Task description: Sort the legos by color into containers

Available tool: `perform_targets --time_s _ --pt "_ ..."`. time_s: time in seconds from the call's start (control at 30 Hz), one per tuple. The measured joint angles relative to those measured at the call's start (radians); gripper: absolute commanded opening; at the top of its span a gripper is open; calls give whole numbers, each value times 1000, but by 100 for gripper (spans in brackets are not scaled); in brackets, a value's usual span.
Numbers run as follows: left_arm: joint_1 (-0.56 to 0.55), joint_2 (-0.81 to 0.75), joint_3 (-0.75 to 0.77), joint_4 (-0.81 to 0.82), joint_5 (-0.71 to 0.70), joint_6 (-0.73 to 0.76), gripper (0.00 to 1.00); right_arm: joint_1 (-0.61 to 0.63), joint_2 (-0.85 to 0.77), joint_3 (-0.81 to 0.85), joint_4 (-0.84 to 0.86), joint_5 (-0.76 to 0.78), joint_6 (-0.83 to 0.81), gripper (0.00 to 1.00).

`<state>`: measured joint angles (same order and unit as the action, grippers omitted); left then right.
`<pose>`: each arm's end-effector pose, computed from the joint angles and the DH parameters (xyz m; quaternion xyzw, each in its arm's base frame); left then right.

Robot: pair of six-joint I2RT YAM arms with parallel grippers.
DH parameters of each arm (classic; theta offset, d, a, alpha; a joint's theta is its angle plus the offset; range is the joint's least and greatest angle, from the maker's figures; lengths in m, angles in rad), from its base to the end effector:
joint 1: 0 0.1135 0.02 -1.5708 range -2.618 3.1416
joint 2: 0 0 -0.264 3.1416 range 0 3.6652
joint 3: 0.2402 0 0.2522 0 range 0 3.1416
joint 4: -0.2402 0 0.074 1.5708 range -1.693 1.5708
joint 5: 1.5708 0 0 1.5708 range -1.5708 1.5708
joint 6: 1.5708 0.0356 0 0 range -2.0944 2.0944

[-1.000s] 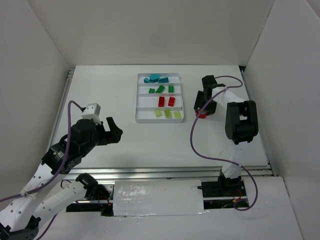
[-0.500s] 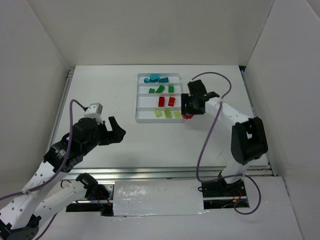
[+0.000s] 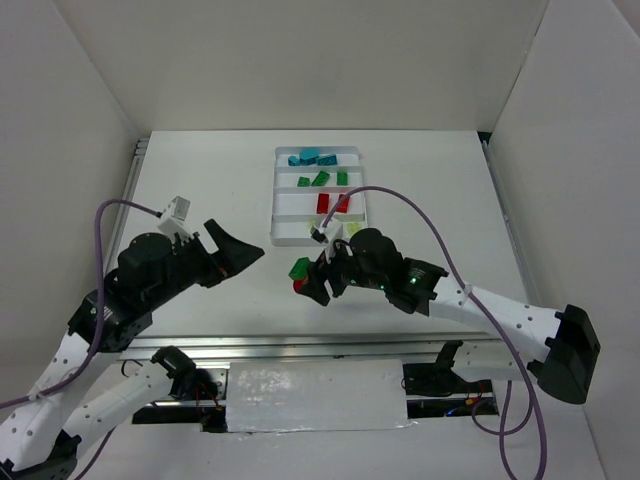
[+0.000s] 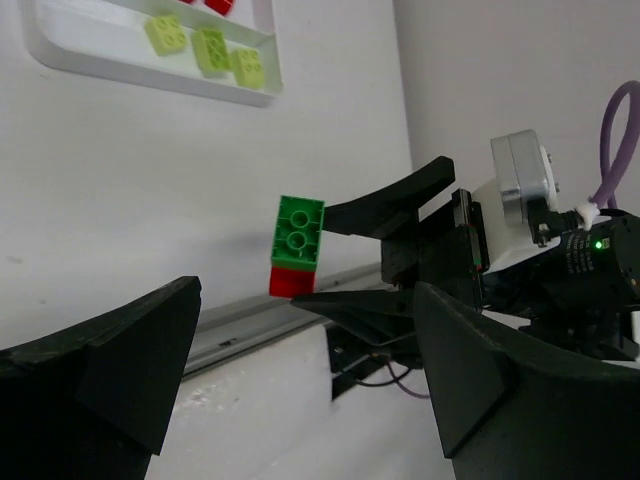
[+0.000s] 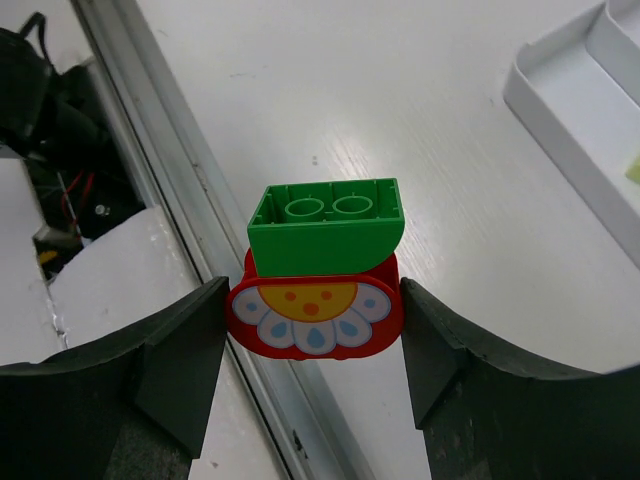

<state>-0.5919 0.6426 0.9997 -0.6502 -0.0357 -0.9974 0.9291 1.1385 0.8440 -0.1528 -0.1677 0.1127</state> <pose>0.1020 -0.0671 0.3819 -0.1720 0.7841 -0.4154 0.4279 0.1506 0.2115 0.2923 -0.3757 0.7564 0.3256 0.4251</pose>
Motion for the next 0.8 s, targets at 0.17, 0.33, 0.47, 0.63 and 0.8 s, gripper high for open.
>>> perform_targets --time_s 0.17,0.33,0.47,0.63,0.8 --pt "0 64 -67 113 159 -51 95 60 -33 -5 58 -8 -15 0" --pt "0 175 -133 184 293 -53 90 95 -36 8 63 -10 -26 0" --pt "0 200 -170 211 351 -53 84 111 -22 46 53 -9 -37 0" --pt "0 201 -170 239 379 -43 68 129 12 92 47 -1 -50 0" --pt "0 214 -169 257 393 -16 15 137 53 124 10 10 -56 0"
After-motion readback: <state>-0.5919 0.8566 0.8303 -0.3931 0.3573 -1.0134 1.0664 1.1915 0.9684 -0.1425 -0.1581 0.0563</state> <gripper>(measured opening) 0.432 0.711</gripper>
